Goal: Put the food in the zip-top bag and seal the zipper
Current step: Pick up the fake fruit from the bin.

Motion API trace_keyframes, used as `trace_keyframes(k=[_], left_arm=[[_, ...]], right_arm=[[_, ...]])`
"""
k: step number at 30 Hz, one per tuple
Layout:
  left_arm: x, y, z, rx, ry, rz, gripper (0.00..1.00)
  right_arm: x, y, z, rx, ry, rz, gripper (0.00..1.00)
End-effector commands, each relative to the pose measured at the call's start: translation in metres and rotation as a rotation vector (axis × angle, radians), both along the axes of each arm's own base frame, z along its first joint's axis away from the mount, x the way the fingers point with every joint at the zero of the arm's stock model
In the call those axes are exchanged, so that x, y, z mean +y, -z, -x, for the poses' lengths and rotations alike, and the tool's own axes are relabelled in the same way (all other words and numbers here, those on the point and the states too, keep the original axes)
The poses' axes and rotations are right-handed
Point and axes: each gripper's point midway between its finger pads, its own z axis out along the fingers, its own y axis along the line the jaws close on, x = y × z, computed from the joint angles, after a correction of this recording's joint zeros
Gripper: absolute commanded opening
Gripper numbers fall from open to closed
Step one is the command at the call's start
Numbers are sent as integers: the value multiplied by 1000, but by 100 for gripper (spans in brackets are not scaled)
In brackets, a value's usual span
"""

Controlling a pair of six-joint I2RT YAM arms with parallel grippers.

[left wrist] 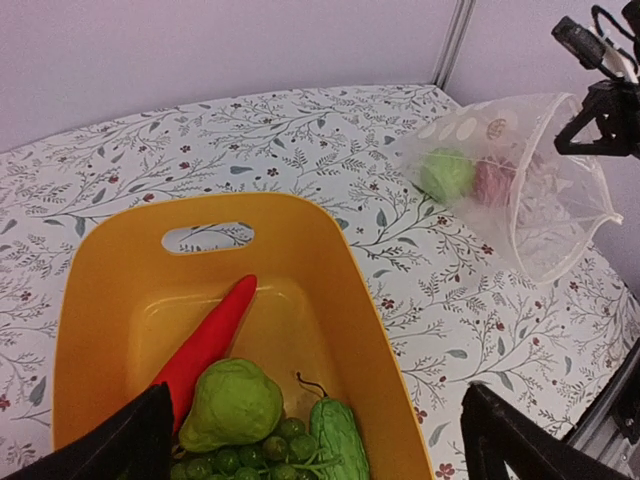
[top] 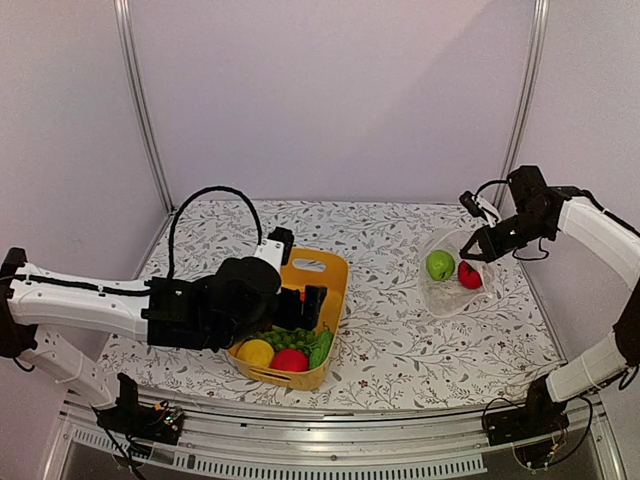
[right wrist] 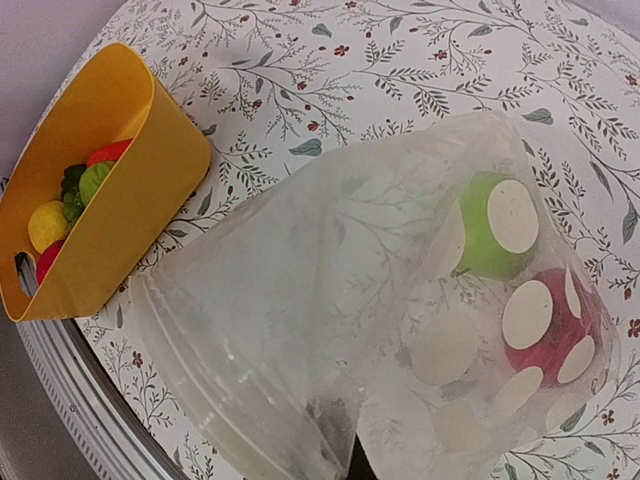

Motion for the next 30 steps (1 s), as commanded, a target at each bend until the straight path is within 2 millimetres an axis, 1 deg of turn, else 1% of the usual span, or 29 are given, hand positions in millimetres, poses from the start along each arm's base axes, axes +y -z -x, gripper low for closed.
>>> trace_keyframes(k=[1,3,4,8,10,14,17,20,24,30], left_arm=[[13,-4,-8,-16,-59,-90,100],[21,-12,-12,-47,-86,-141,100],[27,-13,-13,-53,-106,-177,100],[42,-9,-20,-49,-155,-333,100],[38,-9,-21,-68,-121,-398,100],[28,-4,-18,-60,-71,-395,100],[13,7,-10,-3,30,-381,100],[7,24,-8,66,69,-390,100],[13,49,-15,197,58,-414,99],[16,68,-25,299,107,-420,98]], right_arm=[[10,-18,10,-53,-47,-63,0],[11,-17,15,-52,-61,-72,0],[11,-15,17,-55,-66,-71,0],[11,-14,21,-83,-75,-72,0],[10,-12,22,-88,-77,-73,0],[12,-12,25,-119,-93,-82,0],[15,-16,27,-153,-106,-103,0],[19,-19,31,-170,-125,-132,0],[19,-20,32,-178,-121,-139,0],[16,-26,33,-191,-117,-119,0]])
